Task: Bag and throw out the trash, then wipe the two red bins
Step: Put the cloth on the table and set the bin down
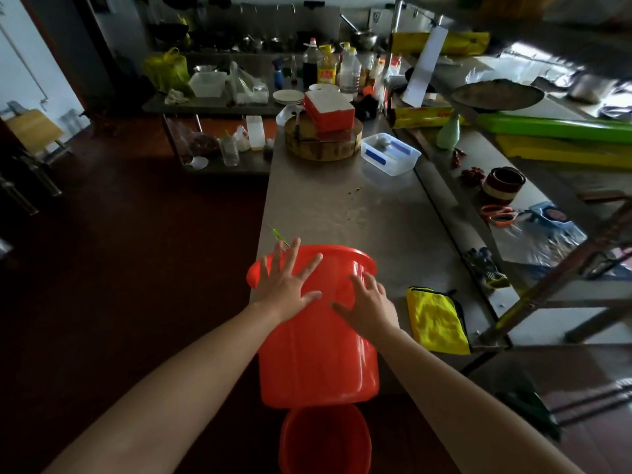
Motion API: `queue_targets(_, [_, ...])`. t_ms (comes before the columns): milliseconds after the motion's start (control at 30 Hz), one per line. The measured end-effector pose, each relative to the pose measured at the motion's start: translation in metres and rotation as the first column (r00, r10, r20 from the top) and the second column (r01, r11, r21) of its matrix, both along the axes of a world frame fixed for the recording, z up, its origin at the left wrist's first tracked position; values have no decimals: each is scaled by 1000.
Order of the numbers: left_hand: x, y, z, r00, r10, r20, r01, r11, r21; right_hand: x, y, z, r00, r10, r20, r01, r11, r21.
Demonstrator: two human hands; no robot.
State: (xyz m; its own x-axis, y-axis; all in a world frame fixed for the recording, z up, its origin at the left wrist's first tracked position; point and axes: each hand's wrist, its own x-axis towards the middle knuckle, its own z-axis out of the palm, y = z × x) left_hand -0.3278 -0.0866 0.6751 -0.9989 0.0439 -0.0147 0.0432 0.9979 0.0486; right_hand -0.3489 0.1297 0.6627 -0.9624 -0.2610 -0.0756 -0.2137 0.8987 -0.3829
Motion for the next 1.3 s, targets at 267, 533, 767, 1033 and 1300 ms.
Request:
queue_targets(267, [-5, -8, -1, 1000, -6, 22, 4, 996, 93, -64, -25, 32, 974, 225, -12, -224, 973, 48])
queue_targets(533, [0, -37, 5, 967, -50, -251, 138, 928, 345, -67, -50, 42, 910, 387, 146, -399, 915, 62])
queue_targets(767, [-46, -6, 39, 937, 347, -35, -210, 642, 738, -21, -21, 41, 903, 407, 139, -412, 911, 15])
queue_targets(1033, [-78, 66, 57, 923, 334, 193, -356, 547, 758, 56, 36, 34, 936, 335, 109, -344, 935, 85])
queue_targets(1300, [-15, 187, 59, 927, 7, 376, -302, 609, 733, 143, 112, -16, 933, 335, 133, -360, 887, 289])
